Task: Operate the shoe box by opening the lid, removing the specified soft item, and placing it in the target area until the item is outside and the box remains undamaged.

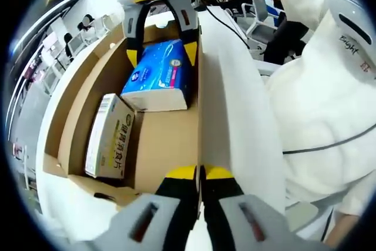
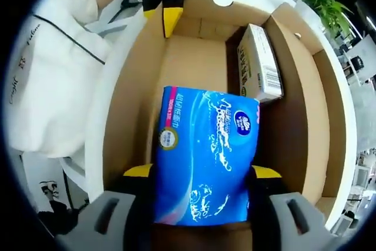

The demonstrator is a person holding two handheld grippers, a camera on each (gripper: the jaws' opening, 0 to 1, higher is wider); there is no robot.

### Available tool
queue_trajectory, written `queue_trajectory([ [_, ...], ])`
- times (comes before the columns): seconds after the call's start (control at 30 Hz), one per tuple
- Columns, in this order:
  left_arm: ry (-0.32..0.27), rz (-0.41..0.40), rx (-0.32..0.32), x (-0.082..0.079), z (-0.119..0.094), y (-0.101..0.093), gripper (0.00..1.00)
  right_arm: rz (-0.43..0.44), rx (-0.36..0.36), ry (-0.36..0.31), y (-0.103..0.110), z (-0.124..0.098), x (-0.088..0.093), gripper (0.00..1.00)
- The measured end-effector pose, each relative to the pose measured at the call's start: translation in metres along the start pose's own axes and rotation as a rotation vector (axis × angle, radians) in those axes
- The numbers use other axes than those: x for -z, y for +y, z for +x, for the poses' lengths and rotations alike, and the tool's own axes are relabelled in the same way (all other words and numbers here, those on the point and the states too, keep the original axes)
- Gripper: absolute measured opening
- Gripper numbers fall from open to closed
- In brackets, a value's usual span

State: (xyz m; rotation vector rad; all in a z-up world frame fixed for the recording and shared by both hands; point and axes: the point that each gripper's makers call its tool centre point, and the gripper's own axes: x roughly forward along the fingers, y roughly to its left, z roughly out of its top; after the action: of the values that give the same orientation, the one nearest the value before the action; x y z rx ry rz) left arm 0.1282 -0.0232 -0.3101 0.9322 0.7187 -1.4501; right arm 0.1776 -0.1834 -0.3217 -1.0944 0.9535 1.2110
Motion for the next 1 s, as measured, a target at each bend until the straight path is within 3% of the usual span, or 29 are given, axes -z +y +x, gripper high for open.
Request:
queue_trajectory([
  [0.17, -0.003, 0.001, 0.001, 0.0, 0.0, 0.001, 0.01, -0.013, -0.017, 0.005, -0.007, -0.002, 0.005, 0.66],
  [0.3, -0.004, 0.001, 0.004, 0.0, 0.0, 0.002, 0.01, -0.004, -0.019, 0.007, -0.007, -0.001, 0.0, 0.68],
  [0.5, -0.006, 0.006, -0.002, 0.001, -0.001, 0.003, 0.01, 0.002, -0.02, 0.064, -0.008, 0.0, 0.0, 0.73],
  [0.7, -0.006, 0.008, -0.003, 0.0, -0.001, 0.003, 0.01, 0.0, -0.034, 0.059, -0.011, 0.005, -0.011, 0.75],
  [0.8, -0.005, 0.011, -0.004, 0.0, 0.0, 0.003, 0.01, 0.008, -0.078, 0.101, -0.002, 0.014, -0.007, 0.74],
  [1.0, -0.006, 0.008, -0.002, 0.0, 0.0, 0.002, 0.01, 0.02, -0.103, 0.148, -0.01, 0.023, -0.004, 0.77],
])
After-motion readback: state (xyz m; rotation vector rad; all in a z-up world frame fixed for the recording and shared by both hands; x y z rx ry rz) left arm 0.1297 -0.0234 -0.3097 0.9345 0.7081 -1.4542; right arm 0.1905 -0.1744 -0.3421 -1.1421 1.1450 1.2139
